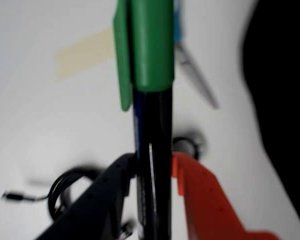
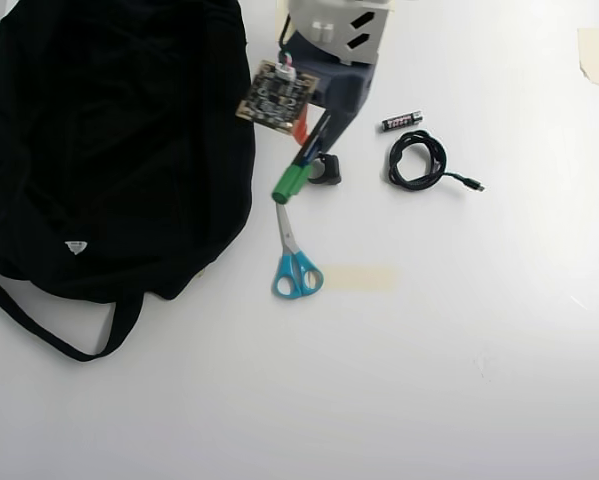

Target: Put the green marker into the black bag

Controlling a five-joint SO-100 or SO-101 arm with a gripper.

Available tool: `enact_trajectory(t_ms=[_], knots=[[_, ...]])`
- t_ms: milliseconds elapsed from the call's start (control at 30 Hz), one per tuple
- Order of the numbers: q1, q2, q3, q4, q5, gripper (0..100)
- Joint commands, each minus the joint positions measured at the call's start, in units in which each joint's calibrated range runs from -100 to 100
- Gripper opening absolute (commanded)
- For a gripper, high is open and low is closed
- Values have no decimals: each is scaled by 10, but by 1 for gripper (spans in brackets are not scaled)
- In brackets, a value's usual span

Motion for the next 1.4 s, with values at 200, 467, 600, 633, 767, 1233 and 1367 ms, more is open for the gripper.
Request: enact_trajectory(t_ms=[200, 467, 600, 633, 767, 1233, 1367], knots=[[193, -27, -2, 3, 4, 2], [365, -15, -2, 0, -1, 2], [458, -9, 9, -58, 0, 2], [483, 12, 41, -91, -1, 2], [538, 93, 65, -166, -1, 2], [466, 139, 57, -135, -21, 23], [271, 138, 54, -103, -38, 15]])
